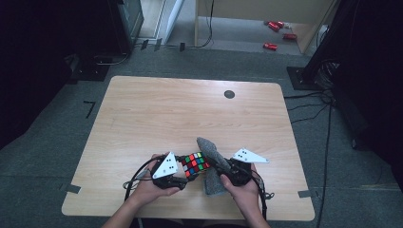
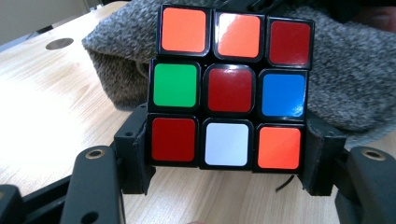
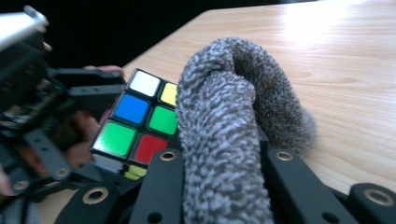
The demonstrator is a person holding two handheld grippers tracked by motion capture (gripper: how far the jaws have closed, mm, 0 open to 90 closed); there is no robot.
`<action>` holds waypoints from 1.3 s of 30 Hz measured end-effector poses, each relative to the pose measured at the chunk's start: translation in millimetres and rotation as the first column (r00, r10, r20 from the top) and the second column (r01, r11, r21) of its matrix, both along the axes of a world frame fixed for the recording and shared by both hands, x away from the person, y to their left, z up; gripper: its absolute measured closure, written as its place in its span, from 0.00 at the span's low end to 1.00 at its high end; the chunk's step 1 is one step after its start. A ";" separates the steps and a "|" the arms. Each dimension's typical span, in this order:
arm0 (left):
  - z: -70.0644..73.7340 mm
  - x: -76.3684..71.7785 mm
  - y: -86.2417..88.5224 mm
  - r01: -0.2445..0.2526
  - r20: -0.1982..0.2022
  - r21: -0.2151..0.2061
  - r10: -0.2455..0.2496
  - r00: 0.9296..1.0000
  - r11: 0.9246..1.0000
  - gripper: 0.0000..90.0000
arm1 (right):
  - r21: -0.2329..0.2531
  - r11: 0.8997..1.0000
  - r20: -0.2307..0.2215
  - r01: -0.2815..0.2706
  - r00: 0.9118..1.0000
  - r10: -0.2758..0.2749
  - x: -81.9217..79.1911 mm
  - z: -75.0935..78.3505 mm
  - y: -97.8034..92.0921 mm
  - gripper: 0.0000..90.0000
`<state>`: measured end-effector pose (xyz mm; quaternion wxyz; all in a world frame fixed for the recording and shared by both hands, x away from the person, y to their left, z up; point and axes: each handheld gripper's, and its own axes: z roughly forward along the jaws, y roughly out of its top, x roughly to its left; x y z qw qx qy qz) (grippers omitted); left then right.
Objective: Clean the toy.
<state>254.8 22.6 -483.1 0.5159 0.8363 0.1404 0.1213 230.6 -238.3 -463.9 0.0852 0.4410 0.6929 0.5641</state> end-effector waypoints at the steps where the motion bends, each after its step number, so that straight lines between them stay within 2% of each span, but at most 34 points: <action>1: -0.4 0.5 0.0 -0.003 0.000 0.005 0.003 1.000 1.000 0.39 | 0.007 1.000 0.013 -0.009 1.000 0.009 -1.0 1.9 0.8 0.85; 4: -1.1 0.5 -0.2 -0.006 -0.001 0.014 0.006 1.000 1.000 0.39 | -0.013 0.999 0.047 -0.035 0.998 0.035 -5.3 7.8 7.7 0.85; 8: -0.3 0.7 0.7 -0.016 0.005 0.018 0.016 1.000 1.000 0.39 | -0.027 0.999 0.055 -0.044 0.997 0.046 -6.3 7.4 11.0 0.85; 12: 1.0 1.8 2.2 -0.026 -0.001 0.009 0.026 1.000 1.000 0.39 | -0.008 0.999 0.042 -0.035 0.999 0.035 -4.5 5.7 6.5 0.85; 16: -0.1 0.6 0.2 -0.026 0.004 0.019 0.026 1.000 0.999 0.39 | -0.019 0.998 0.067 -0.066 0.996 0.067 -8.4 9.6 12.8 0.84; 20: 2.2 0.2 0.5 -0.028 0.004 0.003 0.028 1.000 1.000 0.39 | -0.006 0.998 0.074 -0.055 0.996 0.055 -7.5 10.4 10.9 0.84; 22: 1.8 1.1 0.1 -0.045 0.001 0.021 0.045 0.999 0.999 0.39 | -0.008 0.999 0.072 -0.035 0.997 0.036 -7.6 10.3 8.2 0.84; 24: -0.1 2.3 -2.7 -0.063 -0.009 0.063 0.064 0.998 0.996 0.39 | -0.021 0.999 0.098 -0.028 0.995 0.030 -10.7 13.0 9.5 0.84; 28: -1.7 0.3 -11.0 -0.073 -0.028 0.107 0.076 0.997 0.992 0.39 | -0.088 0.993 0.167 -0.077 0.982 0.091 -18.6 17.6 25.3 0.83; 30: -1.0 -1.3 -15.3 -0.090 -0.018 0.145 0.094 0.995 0.985 0.39 | -0.136 0.987 0.176 -0.089 0.978 0.113 -20.5 14.1 34.5 0.83; 35: 1.3 -0.6 -19.2 -0.115 -0.045 0.175 0.125 0.991 0.978 0.39 | -0.126 0.989 0.169 -0.076 0.981 0.096 -19.8 10.1 36.8 0.83; 39: 3.0 0.5 -22.7 -0.124 -0.061 0.201 0.139 0.988 0.972 0.39 | -0.170 0.980 0.178 -0.105 0.975 0.135 -23.9 8.3 46.5 0.83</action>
